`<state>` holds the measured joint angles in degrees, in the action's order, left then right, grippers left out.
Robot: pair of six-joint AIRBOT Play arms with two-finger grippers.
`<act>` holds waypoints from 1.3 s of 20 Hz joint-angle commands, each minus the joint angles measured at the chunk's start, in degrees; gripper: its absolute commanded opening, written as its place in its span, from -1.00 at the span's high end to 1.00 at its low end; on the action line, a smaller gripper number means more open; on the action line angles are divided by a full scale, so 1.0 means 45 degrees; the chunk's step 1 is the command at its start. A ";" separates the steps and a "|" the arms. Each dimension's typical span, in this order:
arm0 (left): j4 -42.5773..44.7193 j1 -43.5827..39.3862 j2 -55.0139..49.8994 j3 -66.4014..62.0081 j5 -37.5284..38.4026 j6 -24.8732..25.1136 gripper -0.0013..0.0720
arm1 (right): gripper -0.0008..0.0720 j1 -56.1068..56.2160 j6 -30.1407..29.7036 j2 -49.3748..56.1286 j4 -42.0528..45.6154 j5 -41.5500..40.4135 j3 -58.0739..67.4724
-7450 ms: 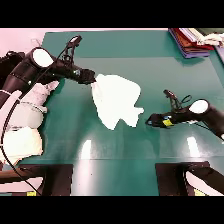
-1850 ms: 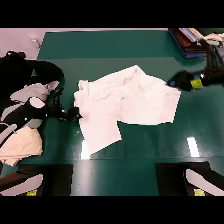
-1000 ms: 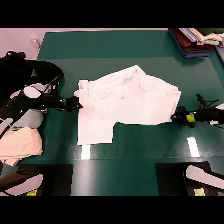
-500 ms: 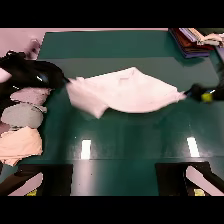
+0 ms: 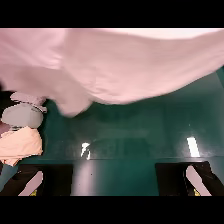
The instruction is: Fold the shirts.
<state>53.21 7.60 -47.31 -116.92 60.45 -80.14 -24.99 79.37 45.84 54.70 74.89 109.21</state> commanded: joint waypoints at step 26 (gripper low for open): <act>0.0136 -0.1001 -1.0355 0.4979 0.1049 -0.0325 0.89 | 0.95 0.3041 0.1311 1.1293 0.3463 0.1948 -0.0282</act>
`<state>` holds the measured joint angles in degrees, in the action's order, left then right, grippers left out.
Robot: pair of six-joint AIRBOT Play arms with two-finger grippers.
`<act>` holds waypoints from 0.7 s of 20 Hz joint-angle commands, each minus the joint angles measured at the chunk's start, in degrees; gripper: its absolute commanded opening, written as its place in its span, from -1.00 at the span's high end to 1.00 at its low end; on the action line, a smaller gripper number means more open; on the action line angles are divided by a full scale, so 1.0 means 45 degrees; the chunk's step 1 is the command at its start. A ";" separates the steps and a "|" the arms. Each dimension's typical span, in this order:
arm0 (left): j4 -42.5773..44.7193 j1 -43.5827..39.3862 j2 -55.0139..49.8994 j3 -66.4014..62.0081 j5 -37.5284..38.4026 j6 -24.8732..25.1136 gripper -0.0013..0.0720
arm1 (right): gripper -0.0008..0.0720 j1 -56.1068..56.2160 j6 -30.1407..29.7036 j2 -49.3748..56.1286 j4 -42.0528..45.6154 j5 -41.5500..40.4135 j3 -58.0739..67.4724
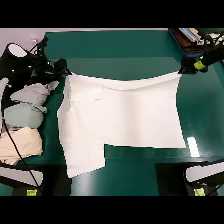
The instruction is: Fold the shirts.
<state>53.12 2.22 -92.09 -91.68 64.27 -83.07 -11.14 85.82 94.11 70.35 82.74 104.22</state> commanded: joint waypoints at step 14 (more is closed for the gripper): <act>0.1739 0.0690 -0.0403 0.2662 0.3128 0.0894 0.88 | 0.94 -0.0437 -0.0510 -0.2448 -0.0049 -0.1651 -0.7009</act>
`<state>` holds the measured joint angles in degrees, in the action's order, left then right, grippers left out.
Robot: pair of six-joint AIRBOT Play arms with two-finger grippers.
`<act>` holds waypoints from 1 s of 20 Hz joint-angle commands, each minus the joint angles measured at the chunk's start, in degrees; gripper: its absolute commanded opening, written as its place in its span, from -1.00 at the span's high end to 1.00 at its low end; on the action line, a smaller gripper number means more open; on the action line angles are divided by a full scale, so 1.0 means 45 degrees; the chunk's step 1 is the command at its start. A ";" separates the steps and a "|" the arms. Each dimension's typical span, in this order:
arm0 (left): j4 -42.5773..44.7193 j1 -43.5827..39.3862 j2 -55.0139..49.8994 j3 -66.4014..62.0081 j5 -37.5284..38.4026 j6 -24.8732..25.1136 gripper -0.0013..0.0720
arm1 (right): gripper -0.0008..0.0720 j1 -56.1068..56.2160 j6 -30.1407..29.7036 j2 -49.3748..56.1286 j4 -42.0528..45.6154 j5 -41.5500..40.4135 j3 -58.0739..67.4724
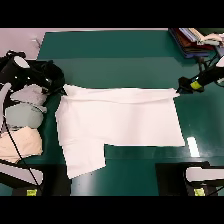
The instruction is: Fold the shirts.
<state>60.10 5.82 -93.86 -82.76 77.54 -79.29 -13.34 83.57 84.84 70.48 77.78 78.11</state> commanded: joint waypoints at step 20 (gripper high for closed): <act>0.1783 -0.0087 1.0185 1.2274 -0.0704 -0.1948 -0.37 | -0.22 0.0058 -0.0267 -0.4605 -0.0097 0.0461 -0.1506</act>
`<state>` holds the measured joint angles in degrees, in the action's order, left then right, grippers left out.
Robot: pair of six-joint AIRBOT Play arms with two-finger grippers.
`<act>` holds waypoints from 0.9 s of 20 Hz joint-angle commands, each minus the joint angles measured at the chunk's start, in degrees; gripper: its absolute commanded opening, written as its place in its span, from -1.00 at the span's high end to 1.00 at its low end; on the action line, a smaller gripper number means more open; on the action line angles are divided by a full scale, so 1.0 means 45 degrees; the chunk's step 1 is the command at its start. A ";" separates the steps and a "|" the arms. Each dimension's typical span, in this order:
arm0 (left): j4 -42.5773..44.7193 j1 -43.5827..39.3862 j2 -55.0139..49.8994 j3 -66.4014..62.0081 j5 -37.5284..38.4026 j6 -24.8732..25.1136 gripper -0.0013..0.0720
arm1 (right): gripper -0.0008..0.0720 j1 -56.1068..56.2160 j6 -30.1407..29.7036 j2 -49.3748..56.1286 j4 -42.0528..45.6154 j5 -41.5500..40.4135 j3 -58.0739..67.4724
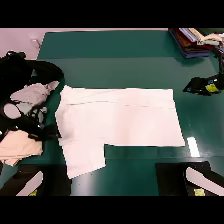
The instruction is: Fold the shirts.
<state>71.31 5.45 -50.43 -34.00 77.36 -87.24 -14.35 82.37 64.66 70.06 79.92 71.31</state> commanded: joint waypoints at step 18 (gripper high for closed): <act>-0.2458 0.0000 0.0534 0.1180 -0.1477 0.1069 0.89 | -0.43 -0.5280 -0.0476 -0.1341 0.1671 0.1384 -0.6154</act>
<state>60.93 5.45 -48.07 -27.79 70.54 -83.44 -30.89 80.73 60.18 76.05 87.24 54.30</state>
